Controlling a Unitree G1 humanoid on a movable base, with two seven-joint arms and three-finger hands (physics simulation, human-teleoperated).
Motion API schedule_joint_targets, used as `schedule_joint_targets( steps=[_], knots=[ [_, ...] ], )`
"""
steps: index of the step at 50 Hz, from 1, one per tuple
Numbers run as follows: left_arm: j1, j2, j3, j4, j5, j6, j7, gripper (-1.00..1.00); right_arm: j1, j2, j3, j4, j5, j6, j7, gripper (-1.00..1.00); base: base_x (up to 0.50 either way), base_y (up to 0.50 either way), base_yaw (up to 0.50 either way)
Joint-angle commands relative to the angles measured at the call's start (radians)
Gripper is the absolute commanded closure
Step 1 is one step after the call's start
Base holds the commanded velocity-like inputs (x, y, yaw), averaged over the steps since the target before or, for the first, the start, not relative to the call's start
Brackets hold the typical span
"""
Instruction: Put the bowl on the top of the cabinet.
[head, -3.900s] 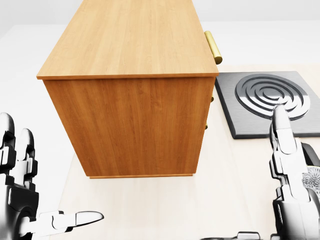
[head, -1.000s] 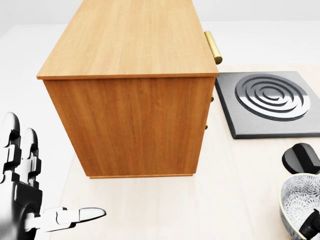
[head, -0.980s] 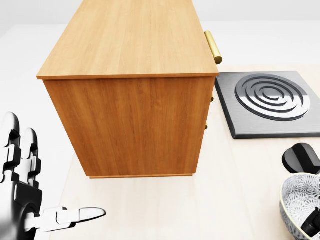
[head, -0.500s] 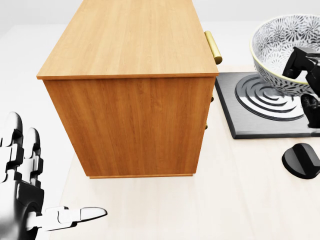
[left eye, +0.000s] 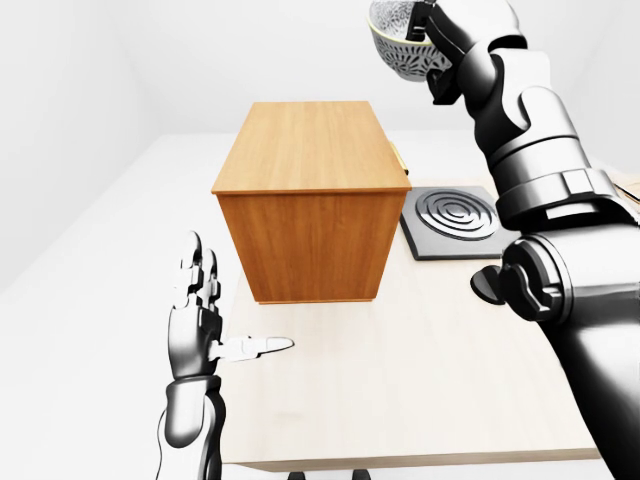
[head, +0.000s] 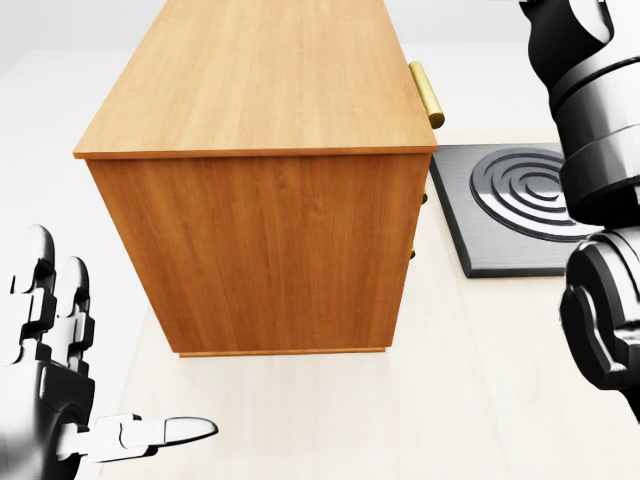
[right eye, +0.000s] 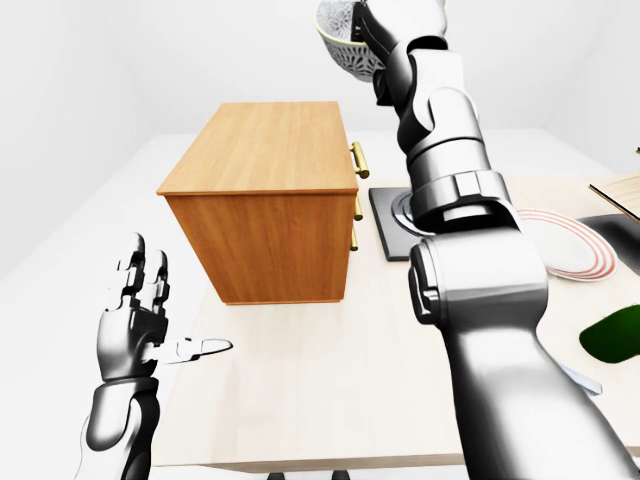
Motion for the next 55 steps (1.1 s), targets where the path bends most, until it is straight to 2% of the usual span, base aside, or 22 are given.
schedule_joint_targets(
  steps=[1,7,11,23,30,53,54,55],
  knots=[
    [0.006,0.001,-0.002,-0.002,-0.007,0.000,-0.010,-1.00,-0.195,0.153,0.038,0.178,0.002,0.012,-0.056,1.00,0.00,0.00,0.00],
    [0.010,0.002,-0.005,0.003,-0.008,0.000,-0.018,-1.00,-0.181,0.250,0.066,0.166,0.004,-0.001,-0.066,1.00,0.00,0.00,0.00],
    [0.011,0.003,-0.005,-0.006,-0.011,0.000,-0.023,-1.00,-0.119,0.353,0.093,0.151,0.003,-0.009,-0.091,1.00,0.00,0.00,0.00],
    [0.011,0.001,-0.002,-0.013,-0.013,0.000,-0.027,-1.00,-0.046,0.439,0.127,0.131,-0.016,-0.012,-0.118,1.00,0.00,0.00,0.00],
    [0.015,0.001,-0.006,-0.007,-0.012,0.000,-0.033,-1.00,0.032,0.434,0.136,0.142,-0.041,-0.009,-0.147,1.00,0.00,0.00,0.00],
    [0.004,0.001,-0.006,-0.001,-0.010,0.000,-0.028,-1.00,0.075,0.403,0.125,0.155,-0.056,0.016,-0.154,1.00,0.00,0.00,0.00],
    [0.004,0.001,-0.006,-0.006,-0.011,0.000,-0.027,-1.00,0.076,0.402,0.125,0.155,-0.057,0.018,-0.153,-0.25,0.00,0.00,0.00],
    [0.003,0.001,-0.006,-0.006,-0.010,0.000,-0.027,-1.00,0.075,0.402,0.126,0.155,-0.057,0.019,-0.152,-1.00,0.00,0.00,0.00]
  ],
)
